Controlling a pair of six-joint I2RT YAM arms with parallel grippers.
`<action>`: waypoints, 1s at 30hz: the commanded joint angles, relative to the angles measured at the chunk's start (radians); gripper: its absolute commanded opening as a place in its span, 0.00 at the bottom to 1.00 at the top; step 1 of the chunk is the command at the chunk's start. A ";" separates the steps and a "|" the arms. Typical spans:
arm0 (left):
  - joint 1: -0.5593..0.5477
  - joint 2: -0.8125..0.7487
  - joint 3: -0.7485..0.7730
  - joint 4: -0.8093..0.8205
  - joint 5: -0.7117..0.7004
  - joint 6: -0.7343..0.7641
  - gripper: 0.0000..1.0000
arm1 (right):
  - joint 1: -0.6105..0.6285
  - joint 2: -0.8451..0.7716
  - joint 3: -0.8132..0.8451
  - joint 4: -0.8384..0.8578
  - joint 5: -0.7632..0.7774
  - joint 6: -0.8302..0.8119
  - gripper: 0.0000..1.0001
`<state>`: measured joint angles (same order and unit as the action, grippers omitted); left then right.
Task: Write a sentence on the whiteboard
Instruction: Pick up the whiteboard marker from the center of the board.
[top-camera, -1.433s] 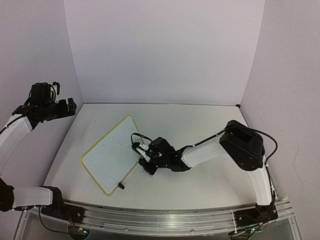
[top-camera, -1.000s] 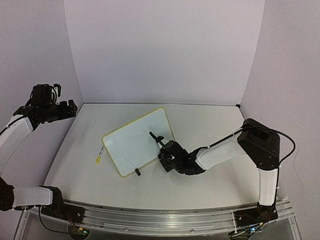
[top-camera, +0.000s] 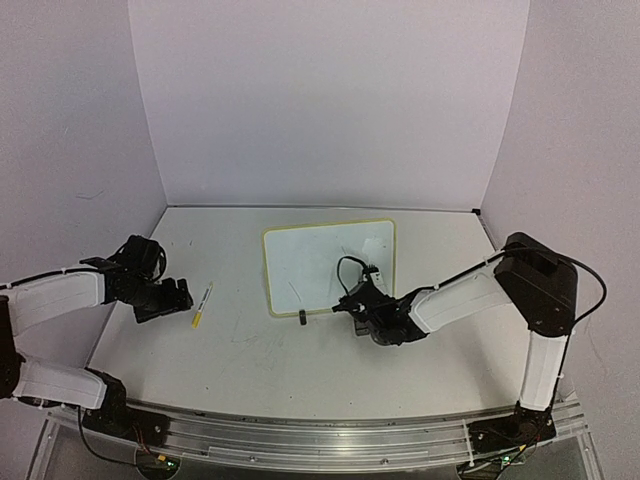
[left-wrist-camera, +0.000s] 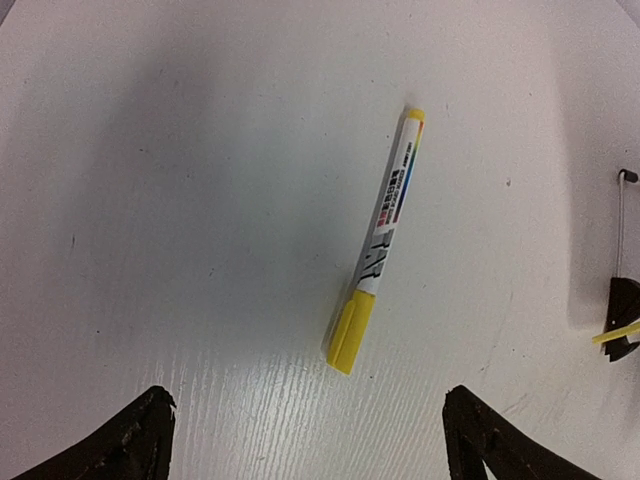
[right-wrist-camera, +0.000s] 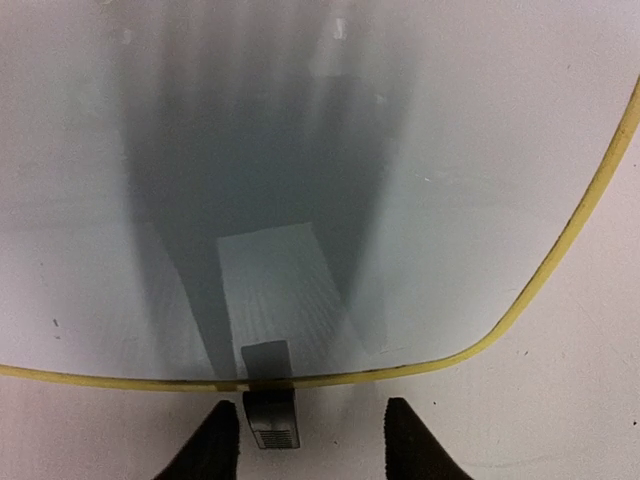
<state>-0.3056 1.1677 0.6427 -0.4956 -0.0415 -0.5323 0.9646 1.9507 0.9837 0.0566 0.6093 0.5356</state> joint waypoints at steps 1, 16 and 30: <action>-0.014 0.063 -0.003 0.075 0.076 0.004 0.89 | 0.013 -0.081 -0.029 -0.004 -0.023 0.003 0.56; -0.095 0.269 0.060 0.075 -0.003 0.060 0.53 | 0.042 -0.351 -0.204 -0.008 -0.079 0.060 0.66; -0.103 0.358 0.132 0.069 -0.065 0.109 0.33 | 0.041 -0.447 -0.229 -0.039 -0.071 0.059 0.68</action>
<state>-0.4061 1.4981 0.7332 -0.4352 -0.0831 -0.4425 1.0058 1.5336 0.7630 0.0396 0.5284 0.5808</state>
